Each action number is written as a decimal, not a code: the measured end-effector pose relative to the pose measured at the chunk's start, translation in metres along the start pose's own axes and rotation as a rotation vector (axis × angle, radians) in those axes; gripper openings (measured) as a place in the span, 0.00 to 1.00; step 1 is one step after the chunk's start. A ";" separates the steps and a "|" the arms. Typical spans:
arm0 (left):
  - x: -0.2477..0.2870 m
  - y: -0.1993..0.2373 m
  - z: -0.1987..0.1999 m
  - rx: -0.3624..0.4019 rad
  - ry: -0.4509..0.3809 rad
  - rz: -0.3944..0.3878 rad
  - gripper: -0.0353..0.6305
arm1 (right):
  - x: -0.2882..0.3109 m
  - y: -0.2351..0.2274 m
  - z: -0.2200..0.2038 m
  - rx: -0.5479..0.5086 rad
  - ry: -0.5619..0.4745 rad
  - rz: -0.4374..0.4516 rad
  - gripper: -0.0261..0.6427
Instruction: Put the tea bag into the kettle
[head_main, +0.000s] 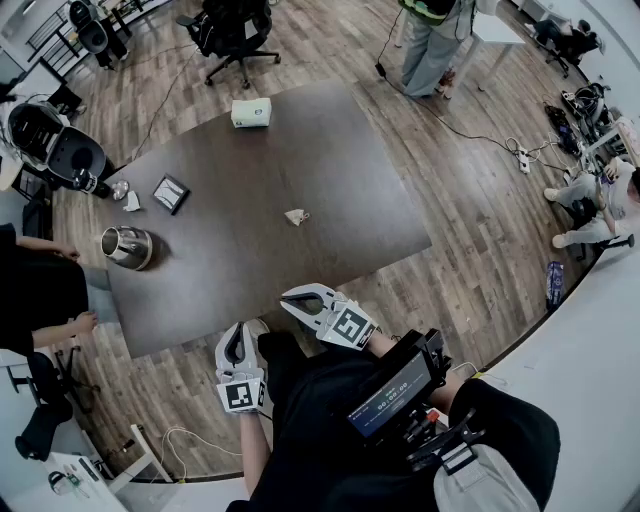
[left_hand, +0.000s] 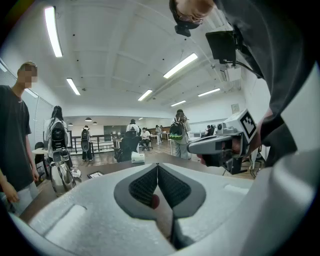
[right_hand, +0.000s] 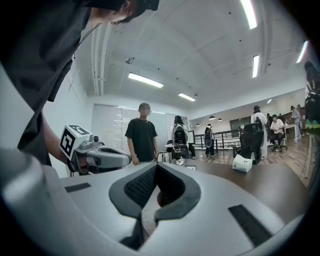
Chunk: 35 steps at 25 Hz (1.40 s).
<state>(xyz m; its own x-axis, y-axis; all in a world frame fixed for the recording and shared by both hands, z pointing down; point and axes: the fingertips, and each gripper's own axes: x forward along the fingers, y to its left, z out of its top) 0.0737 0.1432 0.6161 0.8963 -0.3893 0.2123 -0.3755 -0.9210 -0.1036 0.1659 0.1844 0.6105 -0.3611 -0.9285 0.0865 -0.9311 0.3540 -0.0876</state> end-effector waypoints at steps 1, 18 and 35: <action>0.001 0.001 -0.001 0.000 -0.002 0.000 0.06 | 0.001 -0.002 -0.002 0.000 0.003 0.001 0.05; -0.011 0.017 -0.009 -0.010 0.065 0.090 0.06 | 0.016 -0.066 -0.043 -0.060 0.130 -0.045 0.05; -0.052 0.038 -0.023 -0.038 0.104 0.203 0.06 | 0.054 -0.153 -0.113 -0.120 0.335 -0.053 0.16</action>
<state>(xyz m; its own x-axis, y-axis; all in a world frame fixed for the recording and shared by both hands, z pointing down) 0.0074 0.1284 0.6238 0.7735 -0.5638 0.2896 -0.5558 -0.8229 -0.1176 0.2832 0.0925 0.7408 -0.2900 -0.8647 0.4101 -0.9413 0.3351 0.0409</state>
